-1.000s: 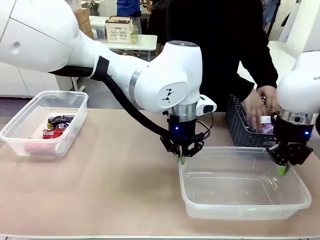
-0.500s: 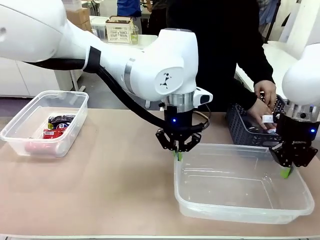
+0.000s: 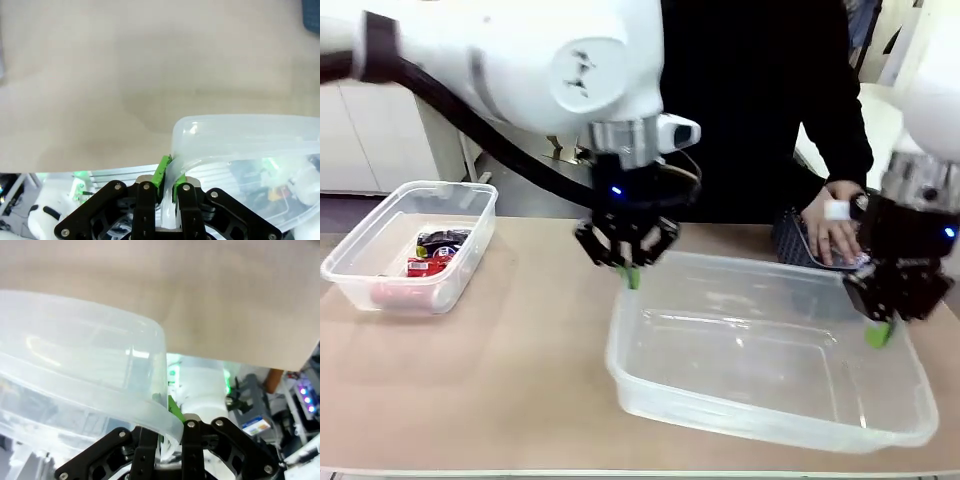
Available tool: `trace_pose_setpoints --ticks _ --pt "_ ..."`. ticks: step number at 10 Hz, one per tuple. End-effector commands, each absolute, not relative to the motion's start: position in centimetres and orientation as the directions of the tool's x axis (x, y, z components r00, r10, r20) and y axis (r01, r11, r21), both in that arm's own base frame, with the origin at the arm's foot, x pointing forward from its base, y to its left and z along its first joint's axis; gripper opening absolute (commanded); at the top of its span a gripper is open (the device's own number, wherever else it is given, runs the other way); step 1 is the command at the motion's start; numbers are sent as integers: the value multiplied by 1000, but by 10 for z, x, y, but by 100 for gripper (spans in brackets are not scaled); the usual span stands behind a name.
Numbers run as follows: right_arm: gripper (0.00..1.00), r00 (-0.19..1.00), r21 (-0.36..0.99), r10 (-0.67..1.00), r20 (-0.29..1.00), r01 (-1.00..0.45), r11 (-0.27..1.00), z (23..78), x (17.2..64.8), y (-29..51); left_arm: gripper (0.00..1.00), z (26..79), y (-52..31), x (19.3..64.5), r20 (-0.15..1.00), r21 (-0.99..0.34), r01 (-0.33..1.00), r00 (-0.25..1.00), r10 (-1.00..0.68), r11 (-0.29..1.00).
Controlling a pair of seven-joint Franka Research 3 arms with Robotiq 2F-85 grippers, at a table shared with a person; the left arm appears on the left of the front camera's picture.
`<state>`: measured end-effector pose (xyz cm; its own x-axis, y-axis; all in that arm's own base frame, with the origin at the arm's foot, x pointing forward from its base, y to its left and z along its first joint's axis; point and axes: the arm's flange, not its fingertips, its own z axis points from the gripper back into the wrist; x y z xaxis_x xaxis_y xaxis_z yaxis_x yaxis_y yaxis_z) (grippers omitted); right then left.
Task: Sort the waste into each basket.
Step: Pick up the Organizing box on the right side of the table and lift it.
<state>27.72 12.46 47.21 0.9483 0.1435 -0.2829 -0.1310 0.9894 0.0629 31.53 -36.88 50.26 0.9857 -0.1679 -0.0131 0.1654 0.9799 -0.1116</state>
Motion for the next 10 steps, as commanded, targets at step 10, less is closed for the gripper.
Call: trace_pose_setpoints --ticks 10 --pt "0 931 117 100 -350 -62 991 497 359 224 0 529 -246 357 101 -151 85 992 -70 985"
